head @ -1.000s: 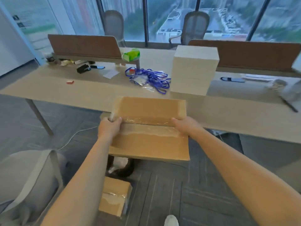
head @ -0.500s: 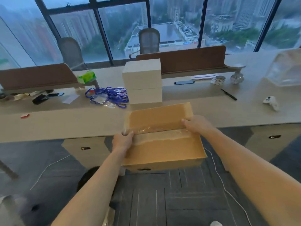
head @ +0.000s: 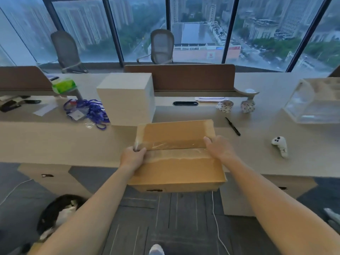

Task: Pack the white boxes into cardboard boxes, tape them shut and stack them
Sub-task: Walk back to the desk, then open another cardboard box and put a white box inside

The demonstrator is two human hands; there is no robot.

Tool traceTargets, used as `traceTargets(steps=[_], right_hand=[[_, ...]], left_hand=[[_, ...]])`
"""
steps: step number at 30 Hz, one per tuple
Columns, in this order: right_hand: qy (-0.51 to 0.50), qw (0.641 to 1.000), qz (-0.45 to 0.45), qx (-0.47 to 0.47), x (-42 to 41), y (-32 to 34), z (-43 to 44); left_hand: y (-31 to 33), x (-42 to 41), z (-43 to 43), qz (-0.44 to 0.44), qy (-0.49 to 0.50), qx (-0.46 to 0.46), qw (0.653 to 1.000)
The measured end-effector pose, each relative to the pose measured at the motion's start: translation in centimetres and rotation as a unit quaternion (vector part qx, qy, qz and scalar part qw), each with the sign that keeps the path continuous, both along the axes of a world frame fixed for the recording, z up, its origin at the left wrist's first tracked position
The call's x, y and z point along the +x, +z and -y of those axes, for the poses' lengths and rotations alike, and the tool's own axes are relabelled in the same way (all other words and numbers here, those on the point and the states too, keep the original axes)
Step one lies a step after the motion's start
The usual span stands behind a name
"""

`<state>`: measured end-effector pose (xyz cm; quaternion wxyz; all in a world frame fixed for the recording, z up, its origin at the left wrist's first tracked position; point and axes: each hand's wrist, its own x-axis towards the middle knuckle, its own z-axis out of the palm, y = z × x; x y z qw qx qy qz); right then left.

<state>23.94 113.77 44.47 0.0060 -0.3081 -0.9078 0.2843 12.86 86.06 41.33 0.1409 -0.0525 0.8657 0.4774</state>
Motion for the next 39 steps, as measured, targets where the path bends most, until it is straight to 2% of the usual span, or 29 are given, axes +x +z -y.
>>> traceTargets(steps=[9,14,21,27,33,36,38,39], right_hand=[[-0.047,0.997,0.059,0.020,-7.3,-2.0,-7.3],[-0.070,0.993,0.098,0.005,-11.3,-3.3,-9.1],[-0.062,0.990,0.123,-0.006,-15.5,-5.1,-10.7],[-0.043,0.985,0.160,-0.040,-18.2,-6.1,-12.7],[-0.082,0.987,0.129,-0.046,-20.4,-4.9,-15.1],[-0.132,0.975,0.076,-0.163,-21.0,-4.6,-16.8],[-0.177,0.945,0.044,-0.272,-21.1,-4.4,-17.6],[-0.191,0.928,0.039,-0.317,-21.1,-4.2,-17.8]], left_hand=[[-2.6,-8.7,-8.4,0.014,-0.025,0.043,0.999],[-4.1,-13.0,-11.6,0.013,-0.042,0.024,0.999],[-6.2,-16.2,-12.9,0.055,-0.036,0.011,0.998],[-6.5,-18.7,-13.7,0.027,-0.035,-0.034,0.998],[-6.6,-20.1,-13.8,-0.024,-0.024,-0.104,0.994],[-4.9,-20.8,-14.0,-0.023,0.011,-0.015,1.000],[-3.9,-21.8,-14.3,0.047,0.046,0.104,0.992],[-3.5,-22.4,-14.6,0.099,0.059,0.173,0.978]])
